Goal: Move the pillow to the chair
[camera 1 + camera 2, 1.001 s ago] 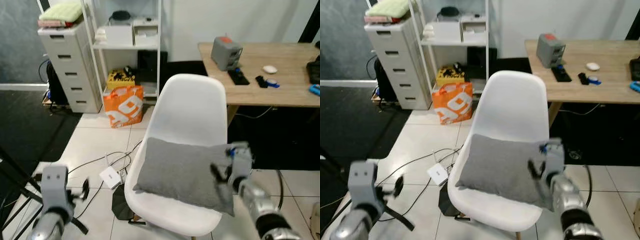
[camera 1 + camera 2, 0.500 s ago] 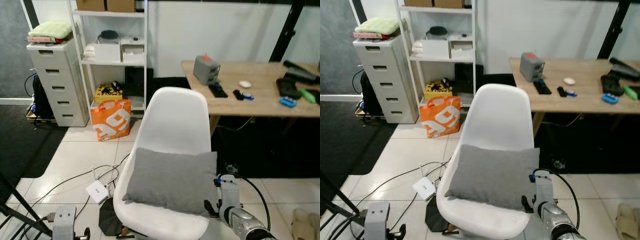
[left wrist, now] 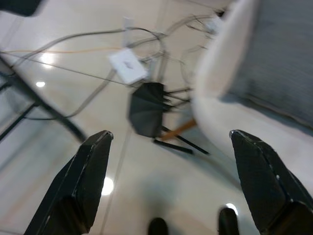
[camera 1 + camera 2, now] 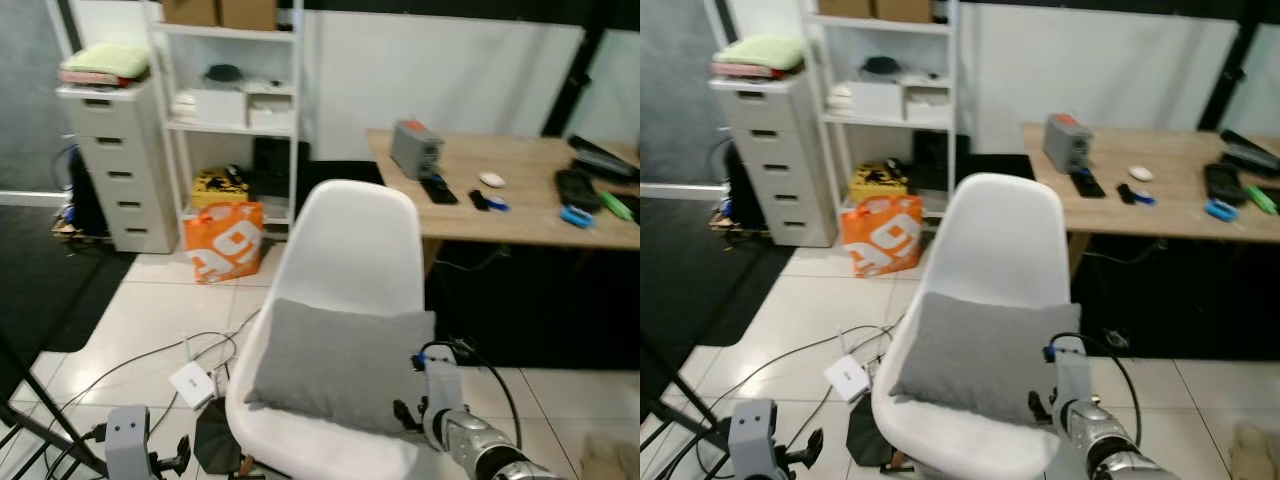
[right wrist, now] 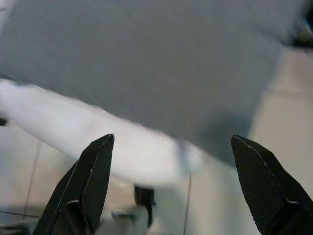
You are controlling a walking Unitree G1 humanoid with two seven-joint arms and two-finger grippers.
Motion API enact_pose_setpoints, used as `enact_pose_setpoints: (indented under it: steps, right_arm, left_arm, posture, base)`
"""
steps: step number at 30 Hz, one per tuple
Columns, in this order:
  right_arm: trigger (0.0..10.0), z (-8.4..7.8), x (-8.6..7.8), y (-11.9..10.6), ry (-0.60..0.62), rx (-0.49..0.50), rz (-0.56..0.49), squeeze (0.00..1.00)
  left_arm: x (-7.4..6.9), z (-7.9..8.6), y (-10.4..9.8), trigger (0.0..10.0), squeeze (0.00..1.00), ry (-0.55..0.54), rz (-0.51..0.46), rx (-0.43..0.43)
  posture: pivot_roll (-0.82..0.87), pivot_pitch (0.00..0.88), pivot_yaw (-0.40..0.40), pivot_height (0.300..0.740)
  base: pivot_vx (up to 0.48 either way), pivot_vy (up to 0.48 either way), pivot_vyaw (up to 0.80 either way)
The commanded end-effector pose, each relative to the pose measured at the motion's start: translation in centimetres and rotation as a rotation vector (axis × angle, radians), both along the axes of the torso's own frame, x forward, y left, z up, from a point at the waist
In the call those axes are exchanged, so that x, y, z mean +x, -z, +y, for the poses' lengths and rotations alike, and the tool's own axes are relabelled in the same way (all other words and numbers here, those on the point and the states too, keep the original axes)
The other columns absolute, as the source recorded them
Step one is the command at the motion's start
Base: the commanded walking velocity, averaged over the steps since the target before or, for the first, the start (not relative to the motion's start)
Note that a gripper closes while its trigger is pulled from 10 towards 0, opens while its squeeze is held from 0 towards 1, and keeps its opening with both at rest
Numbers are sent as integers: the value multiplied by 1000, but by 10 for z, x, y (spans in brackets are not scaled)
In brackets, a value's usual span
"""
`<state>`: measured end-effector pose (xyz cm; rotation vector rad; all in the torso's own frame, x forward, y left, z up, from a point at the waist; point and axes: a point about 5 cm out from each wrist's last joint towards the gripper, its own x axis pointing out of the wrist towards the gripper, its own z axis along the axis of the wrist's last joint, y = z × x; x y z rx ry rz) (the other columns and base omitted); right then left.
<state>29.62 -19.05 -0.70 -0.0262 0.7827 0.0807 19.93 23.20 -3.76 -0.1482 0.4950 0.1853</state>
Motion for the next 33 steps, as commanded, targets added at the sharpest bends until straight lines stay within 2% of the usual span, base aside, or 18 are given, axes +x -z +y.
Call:
enact_pose_setpoints:
  steps: [1, 3, 5, 12, 13, 14, 15, 19, 25, 33]
  right_arm:
    - [10000, 7, 7, -6, -28, -2, -18, 0]
    - [10000, 7, 7, -6, -28, -2, -18, 0]
    - [10000, 13, 15, -13, -18, 14, -43, 0]
    - [10000, 21, 26, -23, -1, 32, -74, 0]
    - [10000, 11, 19, -17, 2, 33, -67, 0]
    - [10000, 11, 19, -17, 2, 33, -67, 0]
    - [10000, 1, 13, -13, 3, 33, -61, 0]
    - [10000, -11, 5, -8, 4, 33, -53, 0]
    - [10000, -12, 6, -9, 5, 38, -47, 0]
    - [10000, -14, 1, -4, 41, 54, -36, 0]
  left_arm:
    - [-2, 2, 1, 10000, 0, -10, -7, -5]
    - [-2, 2, 1, 10000, 0, -10, -7, -5]
    - [2, 4, -1, 10000, 0, 1, -24, -4]
    - [8, 6, -4, 10000, 0, 16, -43, -3]
    - [9, 6, -4, 10000, 0, 18, -49, -3]
    - [9, 6, -4, 10000, 0, 18, -49, -3]
    - [11, 6, -5, 10000, 0, 21, -55, -3]
    - [12, 5, -6, 10000, 0, 23, -68, 0]
    - [13, 6, -8, 10000, 0, 25, -86, 5]
    - [9, 10, -8, 10000, 0, 30, -90, 19]
  posture:
    - [-147, 0, -59, 740]
    - [-147, 0, -59, 740]
    - [-166, 0, -46, 740]
    - [-167, 0, -39, 740]
    - [-168, 0, -40, 740]
    - [-168, 0, -40, 740]
    - [-169, 0, -43, 740]
    - [-167, 0, -45, 740]
    - [-162, 0, -53, 740]
    - [-172, 0, -37, 740]
  base:
    - [0, 0, 794]
    - [0, 0, 794]
    - [0, 0, 797]
    - [0, 0, 796]
    - [0, 0, 794]
    - [0, 0, 794]
    - [0, 0, 794]
    - [0, 0, 798]
    - [0, 0, 800]
    - [-34, 0, 0]
